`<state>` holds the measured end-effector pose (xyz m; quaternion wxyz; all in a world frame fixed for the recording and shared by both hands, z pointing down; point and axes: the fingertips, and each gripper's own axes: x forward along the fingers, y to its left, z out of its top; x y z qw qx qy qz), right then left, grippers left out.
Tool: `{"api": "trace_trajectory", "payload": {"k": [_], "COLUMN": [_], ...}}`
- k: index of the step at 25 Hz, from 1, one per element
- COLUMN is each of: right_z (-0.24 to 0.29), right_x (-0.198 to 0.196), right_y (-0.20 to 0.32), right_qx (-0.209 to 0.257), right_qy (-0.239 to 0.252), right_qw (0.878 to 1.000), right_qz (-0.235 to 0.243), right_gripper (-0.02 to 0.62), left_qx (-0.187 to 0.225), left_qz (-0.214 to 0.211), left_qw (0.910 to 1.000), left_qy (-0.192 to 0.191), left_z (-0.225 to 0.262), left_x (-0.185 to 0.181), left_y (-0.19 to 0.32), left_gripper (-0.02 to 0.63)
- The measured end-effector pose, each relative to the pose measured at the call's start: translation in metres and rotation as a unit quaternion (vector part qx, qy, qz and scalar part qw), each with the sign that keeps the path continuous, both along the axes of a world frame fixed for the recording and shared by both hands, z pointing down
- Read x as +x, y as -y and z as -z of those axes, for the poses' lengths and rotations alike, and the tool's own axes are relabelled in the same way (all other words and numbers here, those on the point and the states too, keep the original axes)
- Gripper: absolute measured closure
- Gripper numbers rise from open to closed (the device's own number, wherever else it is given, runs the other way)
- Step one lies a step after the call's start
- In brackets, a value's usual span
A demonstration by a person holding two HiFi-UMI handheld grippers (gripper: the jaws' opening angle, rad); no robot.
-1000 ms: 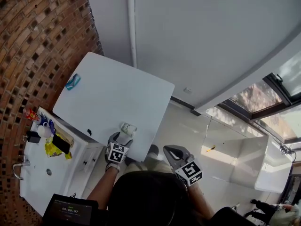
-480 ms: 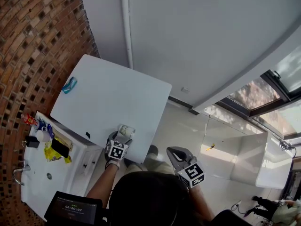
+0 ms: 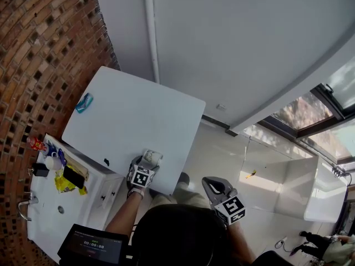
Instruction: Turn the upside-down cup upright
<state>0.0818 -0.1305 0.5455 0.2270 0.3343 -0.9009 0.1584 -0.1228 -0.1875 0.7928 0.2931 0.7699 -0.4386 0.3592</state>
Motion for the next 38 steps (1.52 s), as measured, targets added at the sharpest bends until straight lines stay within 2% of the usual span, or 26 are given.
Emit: {"api": "trace_trajectory", "payload": {"k": [9,14,22,27,30,33,35,38], "right_z": [-0.004,-0.003,-0.006,-0.008,-0.009,-0.009,-0.009,-0.01], "right_x": [0.001,-0.001,-0.003,-0.004,-0.003,-0.003,-0.003,-0.003], "right_y": [-0.005,-0.008,-0.009,-0.01,-0.009,-0.009,-0.01,-0.011], "right_qx": [-0.001,-0.003,-0.005,-0.005,-0.005,-0.004,-0.004,-0.004], "right_qy": [-0.002,-0.002,0.001,0.002,0.001,0.001,0.001,0.0], "right_qw": [1.0,1.0,1.0,1.0,1.0,1.0,1.0,1.0], "right_qz": [-0.006,-0.008,-0.007,-0.009,-0.008,-0.008,-0.009,-0.01], "right_gripper": [0.603,0.603,0.603,0.603,0.603,0.603,0.603,0.603], "left_qx": [-0.017,-0.019,-0.02,-0.022,-0.026,-0.033,-0.038,-0.053], "left_qz": [-0.016,-0.009,0.022,0.058,0.085,0.117,0.149,0.194], "left_qw": [0.9997,0.9995,0.9961,0.9899,0.981,0.9658,0.949,0.9149], "left_qy": [-0.008,-0.023,-0.083,-0.127,-0.173,-0.229,-0.275,-0.35], "left_z": [-0.007,-0.001,0.007,0.011,0.014,0.016,0.017,0.018], "left_x": [0.006,0.007,0.017,0.021,0.025,0.028,0.027,0.028], "left_y": [-0.004,-0.008,-0.011,-0.012,-0.012,-0.01,-0.009,-0.008], "left_gripper": [0.184,0.183,0.184,0.184,0.183,0.183,0.184,0.184]}}
